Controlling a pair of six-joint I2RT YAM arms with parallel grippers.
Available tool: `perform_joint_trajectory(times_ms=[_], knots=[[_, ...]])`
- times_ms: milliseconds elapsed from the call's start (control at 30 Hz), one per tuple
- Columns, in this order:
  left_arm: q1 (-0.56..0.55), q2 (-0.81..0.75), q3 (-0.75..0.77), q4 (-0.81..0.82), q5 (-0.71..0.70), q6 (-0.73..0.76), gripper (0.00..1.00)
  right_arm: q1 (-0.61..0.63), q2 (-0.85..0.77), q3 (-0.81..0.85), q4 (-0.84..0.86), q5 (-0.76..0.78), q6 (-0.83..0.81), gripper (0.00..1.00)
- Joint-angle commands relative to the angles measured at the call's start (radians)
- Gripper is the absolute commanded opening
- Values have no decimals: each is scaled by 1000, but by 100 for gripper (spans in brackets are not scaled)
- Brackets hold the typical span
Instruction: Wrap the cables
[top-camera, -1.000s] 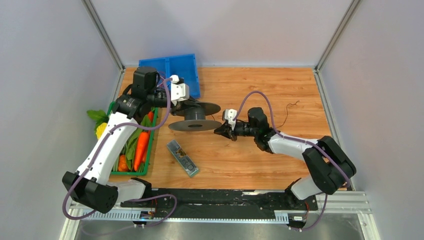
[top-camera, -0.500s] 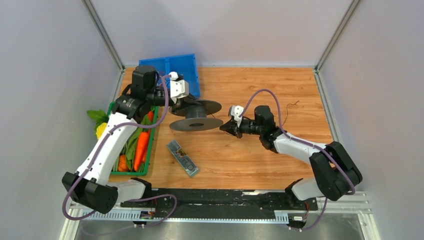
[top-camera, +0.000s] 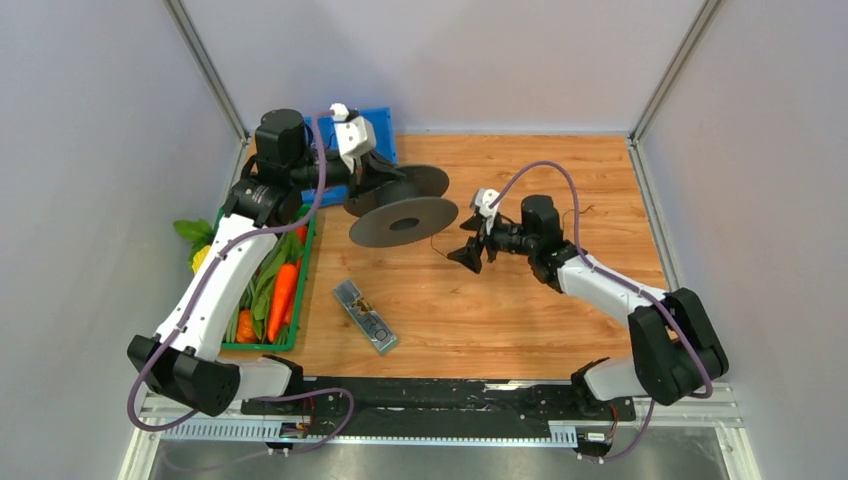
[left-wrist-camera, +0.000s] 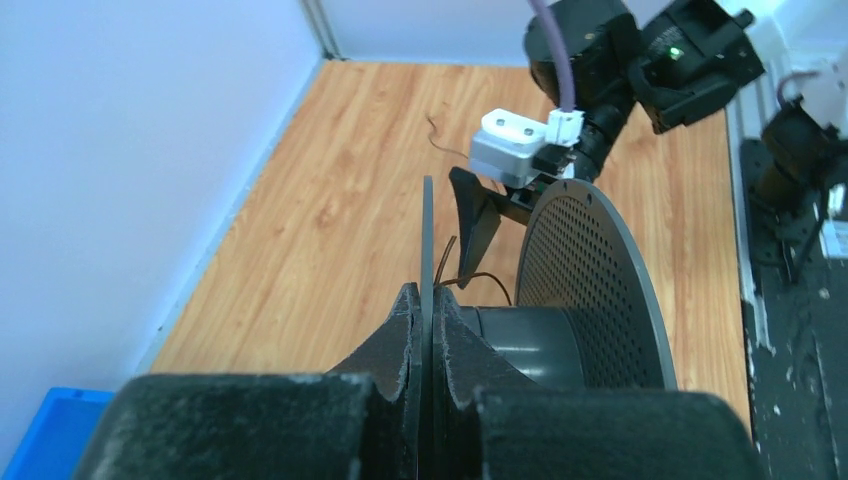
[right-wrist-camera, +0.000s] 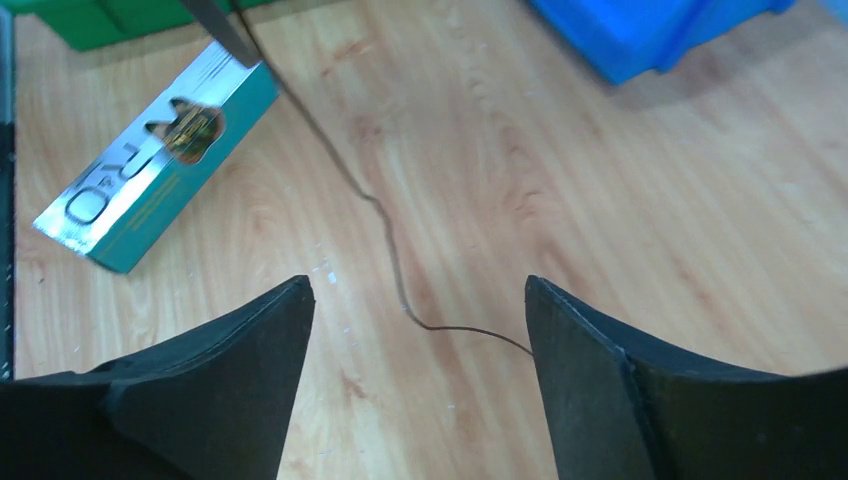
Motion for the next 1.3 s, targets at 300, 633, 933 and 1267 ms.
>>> perform_joint_trajectory(times_ms=[300, 633, 933, 1267], knots=[[3, 118, 364, 89, -301, -611, 0, -87, -136, 73, -139, 82, -114, 100], [1, 69, 381, 136, -344, -692, 0, -44, 49, 63, 134, 44, -65, 100], [1, 41, 401, 116, -325, -694, 0, -61, 195, 155, 21, 46, -344, 93], [4, 41, 420, 101, -397, -692, 0, -66, 319, 307, -192, 83, -516, 43]])
